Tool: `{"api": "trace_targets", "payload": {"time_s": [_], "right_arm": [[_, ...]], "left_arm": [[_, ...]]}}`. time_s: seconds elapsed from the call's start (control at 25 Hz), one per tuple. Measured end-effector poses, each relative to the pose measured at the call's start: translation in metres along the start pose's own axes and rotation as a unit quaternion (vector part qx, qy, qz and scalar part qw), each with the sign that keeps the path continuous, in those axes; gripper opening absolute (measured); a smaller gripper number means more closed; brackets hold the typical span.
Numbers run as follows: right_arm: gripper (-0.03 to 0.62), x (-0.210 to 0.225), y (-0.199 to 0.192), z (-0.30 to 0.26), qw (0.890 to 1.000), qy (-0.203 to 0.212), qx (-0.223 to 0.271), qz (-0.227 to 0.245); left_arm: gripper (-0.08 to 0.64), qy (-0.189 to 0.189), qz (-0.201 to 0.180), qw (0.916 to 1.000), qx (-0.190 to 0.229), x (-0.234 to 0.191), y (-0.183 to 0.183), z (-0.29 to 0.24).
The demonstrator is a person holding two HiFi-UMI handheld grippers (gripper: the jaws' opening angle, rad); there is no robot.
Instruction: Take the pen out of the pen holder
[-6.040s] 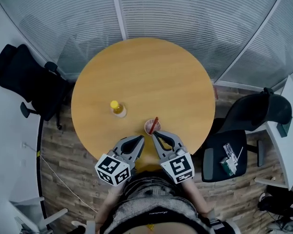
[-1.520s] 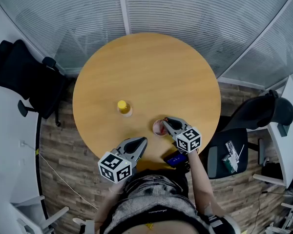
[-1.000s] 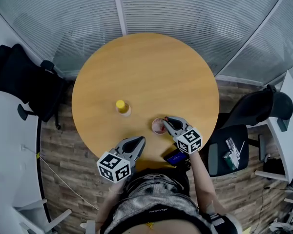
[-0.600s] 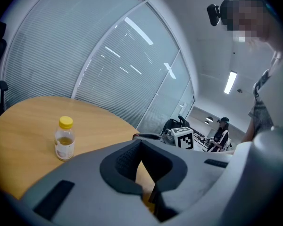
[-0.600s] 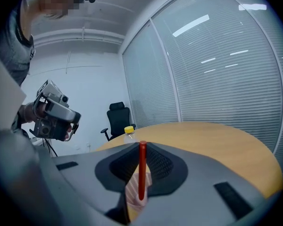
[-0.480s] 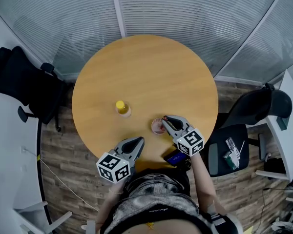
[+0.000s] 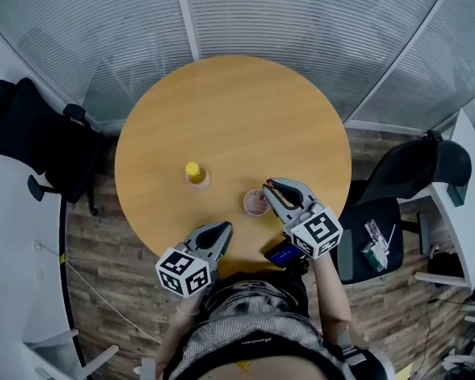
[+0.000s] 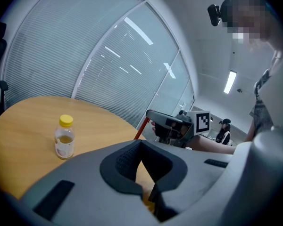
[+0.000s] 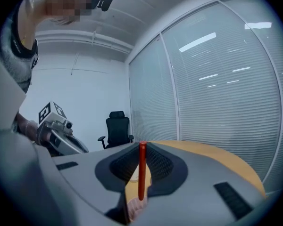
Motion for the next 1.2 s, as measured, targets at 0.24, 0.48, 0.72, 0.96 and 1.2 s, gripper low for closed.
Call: {"api": "trace_targets", "payload": {"time_s": [0.24,0.48,0.72,0.96,1.2], "right_arm": [[0.057,-0.001,0.032,0.014,1.0,-0.008,0.022,0.015],[0.057,-0.005,0.051,0.021,0.999,-0.02,0.035,0.019],[0.057,-0.007,0.055,0.026,0.999,-0.023,0.04,0.018],[0.057,-0.01,0.05,0.026,0.999,-0.024,0.035,0.008],[0.057,-0.01,0.049,0.029,0.999,-0.025,0.034,0.005]], "left_arm": [[0.003,-0.001,0.002,1.0,-0.002,0.002,-0.004,-0.001],[0.003,-0.001,0.002,1.0,-0.002,0.001,-0.004,0.0],[0.003,-0.003,0.0,1.0,-0.001,0.003,-0.003,-0.001],[0.003,-0.003,0.002,1.0,-0.004,0.001,-0.004,-0.001],[0.003,-0.005,0.001,1.0,-0.006,0.003,-0.005,-0.002]]}}
Point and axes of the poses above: the fingertips, and each gripper's own axes: z backward along the fingers, x to its right, y out of its top, the point moved 9 cm from there along z, backward along the fingers, and after that the axes turned 13 degrees about z, right-handed, at the moved point
